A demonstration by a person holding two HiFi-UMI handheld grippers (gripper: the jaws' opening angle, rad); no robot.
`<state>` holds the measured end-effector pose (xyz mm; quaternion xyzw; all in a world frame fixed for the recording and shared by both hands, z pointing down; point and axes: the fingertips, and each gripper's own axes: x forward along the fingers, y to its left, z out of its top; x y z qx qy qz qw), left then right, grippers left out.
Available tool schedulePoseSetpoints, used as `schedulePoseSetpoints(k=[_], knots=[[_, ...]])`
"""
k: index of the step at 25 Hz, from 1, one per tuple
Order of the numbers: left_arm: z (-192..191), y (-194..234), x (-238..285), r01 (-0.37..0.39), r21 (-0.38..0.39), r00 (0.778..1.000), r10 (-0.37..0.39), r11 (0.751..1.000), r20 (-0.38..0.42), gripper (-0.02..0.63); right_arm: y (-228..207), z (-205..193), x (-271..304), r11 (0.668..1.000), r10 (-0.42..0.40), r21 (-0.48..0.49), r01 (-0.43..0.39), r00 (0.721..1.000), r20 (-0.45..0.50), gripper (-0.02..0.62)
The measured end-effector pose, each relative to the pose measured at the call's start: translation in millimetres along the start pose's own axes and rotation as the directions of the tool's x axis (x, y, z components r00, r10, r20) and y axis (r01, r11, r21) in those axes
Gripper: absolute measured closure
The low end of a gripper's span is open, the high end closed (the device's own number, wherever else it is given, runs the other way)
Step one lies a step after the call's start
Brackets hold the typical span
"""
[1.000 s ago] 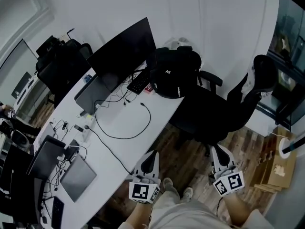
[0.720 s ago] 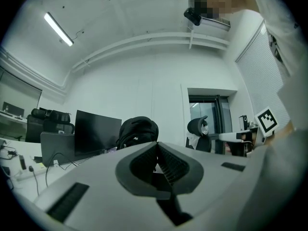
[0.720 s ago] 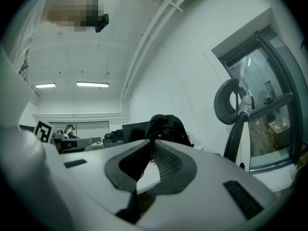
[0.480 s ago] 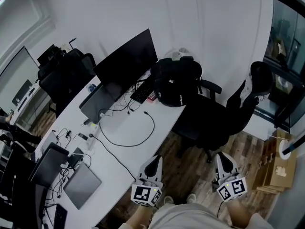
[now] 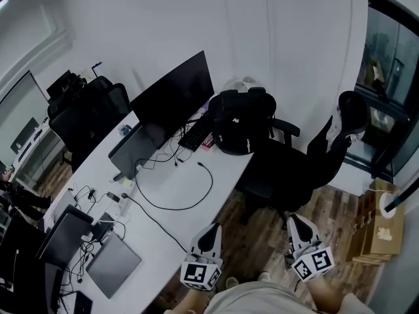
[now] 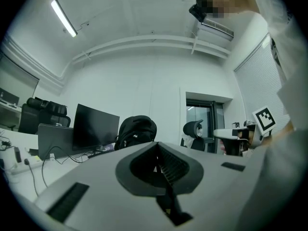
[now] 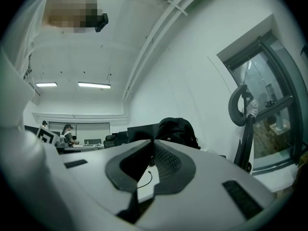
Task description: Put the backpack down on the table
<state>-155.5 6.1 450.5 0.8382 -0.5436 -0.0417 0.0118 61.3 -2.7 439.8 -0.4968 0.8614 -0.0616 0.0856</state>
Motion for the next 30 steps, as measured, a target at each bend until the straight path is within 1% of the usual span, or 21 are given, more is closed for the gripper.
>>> schedulePoseSetpoints(k=[7,12,30], knots=[[7.7,-5.1,-0.2,0.035,0.011,0.999,-0.035,0.999,0.031,0.597,17.1,-3.3,-4.6,1.0,0.002,-0.003,-0.002,1.0,-0.009,0.578],[4.7,-3.7,-1.2,0.037,0.007,0.999,-0.037,0.999,0.023,0.597,24.6,-5.4,-9.0,1.0,0.004,-0.013,-0.004,1.0,-0.015,0.58],[2.7,-11.7,5.5,0.04,0.014,0.999,-0.04,0.999,-0.004,0.597,10.5,-3.7,-15.2,1.0,-0.019,-0.015,0.019,1.0,-0.022,0.58]])
